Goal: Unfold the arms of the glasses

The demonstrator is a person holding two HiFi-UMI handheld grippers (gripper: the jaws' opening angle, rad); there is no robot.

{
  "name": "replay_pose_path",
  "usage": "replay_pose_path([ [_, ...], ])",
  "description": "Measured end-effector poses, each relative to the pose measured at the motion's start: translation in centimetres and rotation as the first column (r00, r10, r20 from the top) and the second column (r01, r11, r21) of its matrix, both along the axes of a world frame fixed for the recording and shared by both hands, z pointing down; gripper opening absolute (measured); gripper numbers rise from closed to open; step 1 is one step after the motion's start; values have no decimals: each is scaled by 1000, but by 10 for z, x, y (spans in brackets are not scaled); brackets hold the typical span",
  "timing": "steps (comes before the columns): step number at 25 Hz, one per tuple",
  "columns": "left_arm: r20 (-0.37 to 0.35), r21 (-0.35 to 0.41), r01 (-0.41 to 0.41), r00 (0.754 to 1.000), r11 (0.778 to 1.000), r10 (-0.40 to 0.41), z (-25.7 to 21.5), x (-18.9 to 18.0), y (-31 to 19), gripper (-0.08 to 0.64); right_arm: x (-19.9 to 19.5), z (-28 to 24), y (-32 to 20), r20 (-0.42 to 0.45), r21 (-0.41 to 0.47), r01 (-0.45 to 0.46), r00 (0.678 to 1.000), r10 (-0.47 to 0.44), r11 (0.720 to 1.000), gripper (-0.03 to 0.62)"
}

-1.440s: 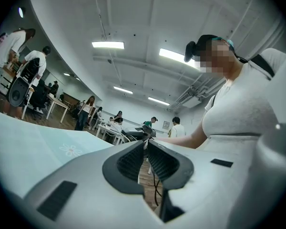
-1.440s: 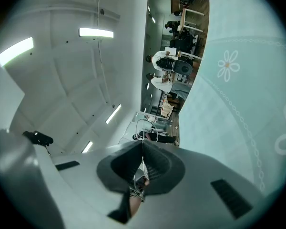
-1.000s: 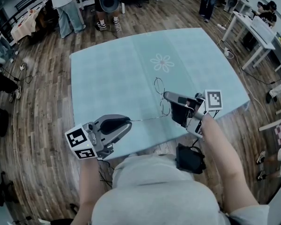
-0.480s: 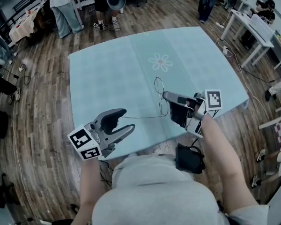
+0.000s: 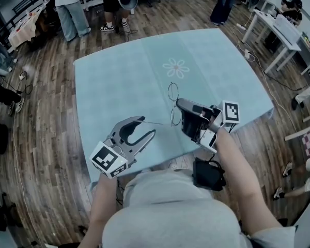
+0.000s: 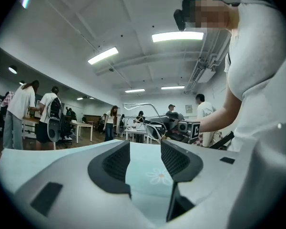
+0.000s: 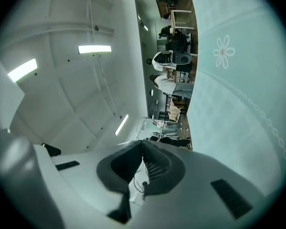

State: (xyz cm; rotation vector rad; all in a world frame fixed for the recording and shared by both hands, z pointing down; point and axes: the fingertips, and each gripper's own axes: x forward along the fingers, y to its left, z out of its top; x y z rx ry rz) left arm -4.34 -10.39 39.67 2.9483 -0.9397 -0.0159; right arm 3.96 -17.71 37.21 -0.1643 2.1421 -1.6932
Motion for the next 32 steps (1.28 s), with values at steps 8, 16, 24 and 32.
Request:
replay_pose_path([
  [8, 28, 82, 58, 998, 995, -61, 3, 14, -4, 179, 6, 7, -10, 113, -125, -108, 986, 123, 986, 11],
  [16, 64, 142, 90, 993, 986, -100, 1, 29, -1, 150, 18, 21, -16, 189, -267, -199, 949, 254, 943, 11],
  [24, 107, 187, 79, 989, 979, -101, -2, 46, -8, 131, 18, 25, -17, 228, -315, -181, 938, 259, 932, 11],
  [32, 122, 210, 103, 984, 972, -131, -4, 48, -11, 90, 12, 26, -14, 256, -342, -162, 932, 258, 926, 11],
])
